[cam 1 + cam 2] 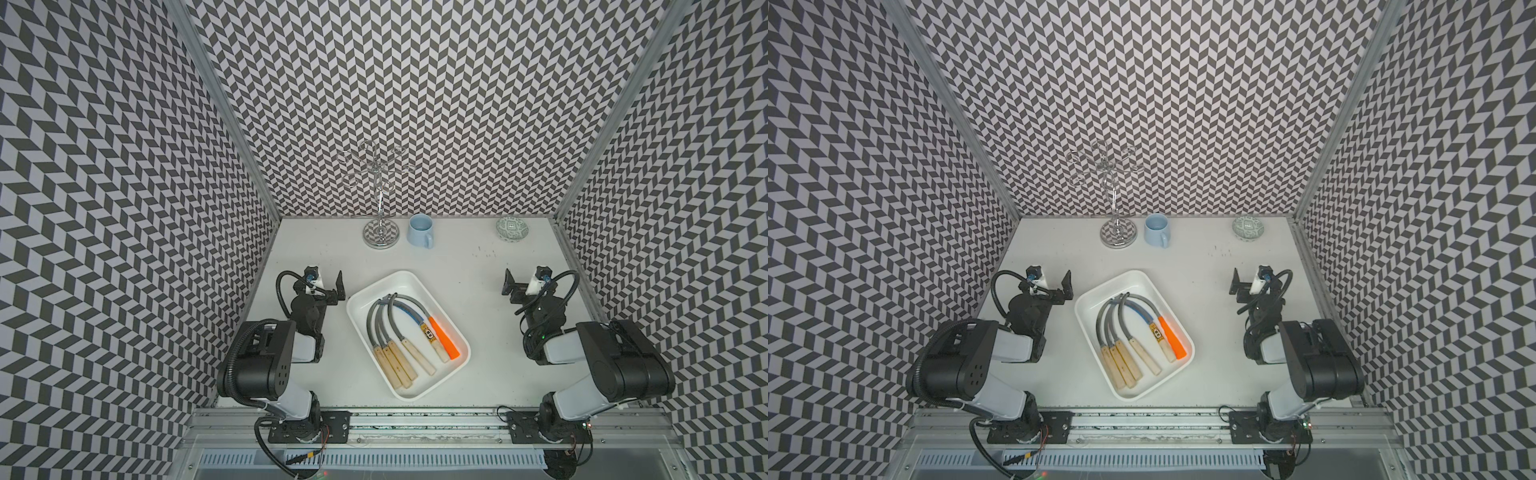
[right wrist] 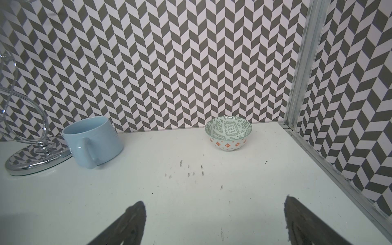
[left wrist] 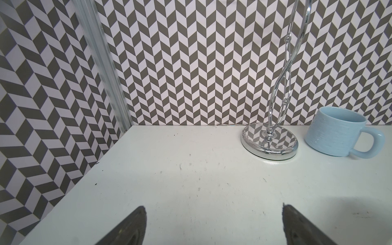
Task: Put small sickles into storage boxes
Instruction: Reset both arms
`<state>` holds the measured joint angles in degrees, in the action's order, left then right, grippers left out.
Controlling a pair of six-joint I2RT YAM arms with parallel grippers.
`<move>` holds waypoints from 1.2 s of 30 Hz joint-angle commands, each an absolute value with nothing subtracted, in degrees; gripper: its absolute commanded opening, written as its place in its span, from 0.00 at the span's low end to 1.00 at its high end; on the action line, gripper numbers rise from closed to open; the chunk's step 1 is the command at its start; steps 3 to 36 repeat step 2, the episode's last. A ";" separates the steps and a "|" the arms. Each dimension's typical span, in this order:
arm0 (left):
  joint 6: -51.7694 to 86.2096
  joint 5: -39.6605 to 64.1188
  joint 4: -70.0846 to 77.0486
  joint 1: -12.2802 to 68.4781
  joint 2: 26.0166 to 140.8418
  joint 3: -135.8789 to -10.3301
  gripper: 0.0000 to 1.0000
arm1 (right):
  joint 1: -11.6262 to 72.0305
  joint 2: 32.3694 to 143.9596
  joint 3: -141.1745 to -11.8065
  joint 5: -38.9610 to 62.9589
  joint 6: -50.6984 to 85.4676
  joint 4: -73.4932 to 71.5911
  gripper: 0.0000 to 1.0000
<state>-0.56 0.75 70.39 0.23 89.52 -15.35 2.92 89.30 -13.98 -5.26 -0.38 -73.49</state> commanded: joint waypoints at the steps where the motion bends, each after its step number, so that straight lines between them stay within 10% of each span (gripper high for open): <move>1: -0.88 1.03 70.44 0.23 89.29 -15.49 1.00 | 2.81 89.85 -13.71 -4.82 -0.33 -76.73 1.00; 36: -0.88 0.97 70.89 0.32 89.21 -15.23 1.00 | 2.81 89.82 -13.71 -4.82 -0.31 -76.73 1.00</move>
